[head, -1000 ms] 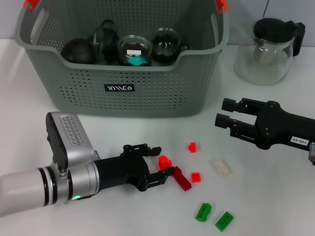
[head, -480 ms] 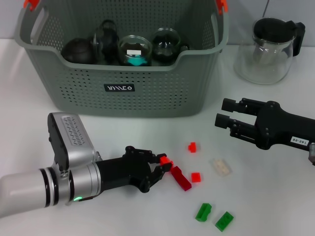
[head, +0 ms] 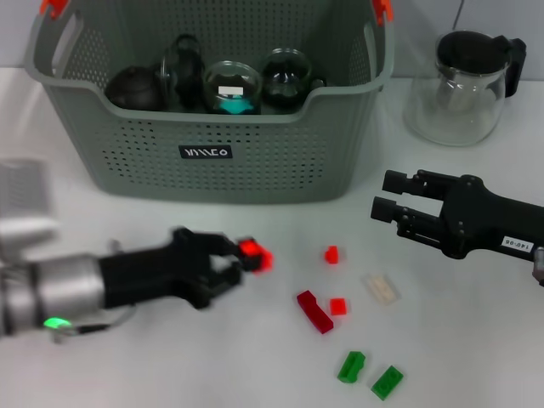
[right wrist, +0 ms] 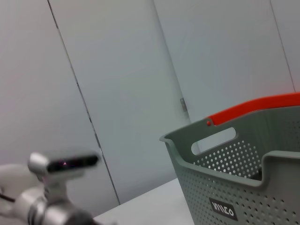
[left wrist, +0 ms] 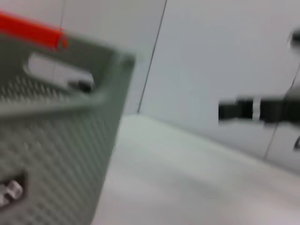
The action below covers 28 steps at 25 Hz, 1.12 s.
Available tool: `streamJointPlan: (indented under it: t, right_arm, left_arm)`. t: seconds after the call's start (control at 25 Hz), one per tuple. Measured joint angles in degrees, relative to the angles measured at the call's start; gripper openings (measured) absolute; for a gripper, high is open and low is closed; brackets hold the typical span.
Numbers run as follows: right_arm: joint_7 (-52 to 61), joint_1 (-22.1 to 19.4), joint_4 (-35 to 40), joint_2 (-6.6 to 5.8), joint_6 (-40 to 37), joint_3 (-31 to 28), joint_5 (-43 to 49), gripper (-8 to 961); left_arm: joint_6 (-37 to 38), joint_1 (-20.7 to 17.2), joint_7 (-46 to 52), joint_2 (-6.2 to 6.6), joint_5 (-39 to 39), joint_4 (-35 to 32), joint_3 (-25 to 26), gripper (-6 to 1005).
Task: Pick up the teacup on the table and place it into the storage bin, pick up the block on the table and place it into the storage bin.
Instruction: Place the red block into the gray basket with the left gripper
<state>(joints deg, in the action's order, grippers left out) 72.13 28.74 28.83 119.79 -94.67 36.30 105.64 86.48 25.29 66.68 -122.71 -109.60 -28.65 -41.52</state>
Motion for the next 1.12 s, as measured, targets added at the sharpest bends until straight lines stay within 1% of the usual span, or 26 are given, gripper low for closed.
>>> streamJointPlan:
  t: [0.04, 0.08, 0.12, 0.16, 0.2, 0.24, 0.32, 0.36, 0.4, 0.52, 0.6, 0.76, 0.84, 0.88, 0.92, 0.96, 1.04, 1.08, 1.12]
  right_arm:
    - [-0.01, 0.0, 0.0, 0.0, -0.02, 0.0, 0.0, 553]
    - [-0.03, 0.0, 0.0, 0.0, -0.02, 0.0, 0.0, 553]
    - [-0.05, 0.0, 0.0, 0.0, -0.03, 0.0, 0.0, 553]
    - [-0.05, 0.0, 0.0, 0.0, -0.04, 0.0, 0.0, 553]
    - [-0.06, 0.0, 0.0, 0.0, -0.05, 0.0, 0.0, 552]
    - [-0.06, 0.01, 0.0, 0.0, -0.05, 0.0, 0.0, 552]
    - [-0.06, 0.0, 0.0, 0.0, -0.06, 0.0, 0.0, 552]
    - [-0.06, 0.0, 0.0, 0.0, -0.07, 0.0, 0.0, 552]
    - [-0.06, 0.0, 0.0, 0.0, -0.08, 0.0, 0.0, 552]
    - [-0.1, 0.0, 0.0, 0.05, -0.07, 0.0, 0.0, 552]
    - [-0.13, 0.04, 0.0, 0.13, -0.04, 0.02, 0.0, 551]
    - [-0.14, 0.29, 0.0, 0.17, 0.09, 0.15, 0.0, 551]
    - [-0.14, 0.33, 0.0, 0.18, 0.1, 0.13, 0.0, 551]
    - [-0.15, 0.34, -0.03, 0.18, 0.09, 0.11, 0.0, 551]
    - [-0.14, 0.36, -0.03, 0.18, 0.09, 0.14, 0.0, 551]
    - [-0.14, 0.41, -0.04, 0.18, 0.13, 0.23, 0.0, 551]
    - [-0.15, 0.47, -0.07, 0.18, 0.26, 0.38, 0.0, 551]
    - [-0.14, 0.5, -0.09, 0.18, 0.3, 0.43, 0.0, 551]
    - [-0.15, 0.51, -0.14, 0.18, 0.31, 0.44, 0.0, 551]
  left_arm:
    - [3.9, -0.63, 2.31, 0.64, 0.18, -2.38, 1.69, 205]
    - [8.08, -0.96, 5.0, 1.39, 0.33, -4.37, 4.43, 207]
    - [10.17, -0.97, 6.34, 1.8, 0.4, -5.12, 5.79, 210]
    - [14.16, -0.54, 8.88, 2.66, 0.44, -6.28, 9.67, 212]
    - [16.83, -0.17, 10.62, 3.21, 0.49, -6.87, 12.09, 214]
    - [16.83, -0.17, 10.62, 3.21, 0.49, -6.87, 12.09, 216]
    - [23.11, 1.87, 15.41, 5.01, 1.3, -7.71, 18.47, 221]
    - [25.09, 3.04, 17.86, 5.98, 2.03, -7.88, 21.07, 223]
    - [26.08, 4.56, 20.94, 6.84, 3.27, -7.98, 22.92, 225]
    - [25.21, 7.24, 24.75, 7.73, 5.07, -8.01, 23.91, 232]
    - [22.58, 9.65, 27.14, 7.93, 5.57, -7.94, 23.89, 236]
    - [15.09, 14.79, 30.91, 7.69, 5.35, -8.16, 22.66, 245]
    - [9.06, 17.36, 31.78, 7.73, 5.05, -8.63, 19.18, 249]
    - [9.06, 17.36, 31.78, 7.73, 5.05, -8.63, 19.18, 251]
    - [2.27, 19.57, 32.99, 8.22, 4.93, -9.21, 13.11, 254]
    - [1.41, 19.74, 33.22, 8.27, 4.91, -9.36, 12.52, 256]
    - [-4.25, 21.1, 36.37, 8.59, 4.43, -11.35, 6.38, 260]
    - [-5.96, 21.35, 37.67, 8.64, 4.15, -12.16, 4.7, 263]
    - [-9.16, 21.62, 40.12, 8.64, 3.21, -14.25, 1.16, 265]
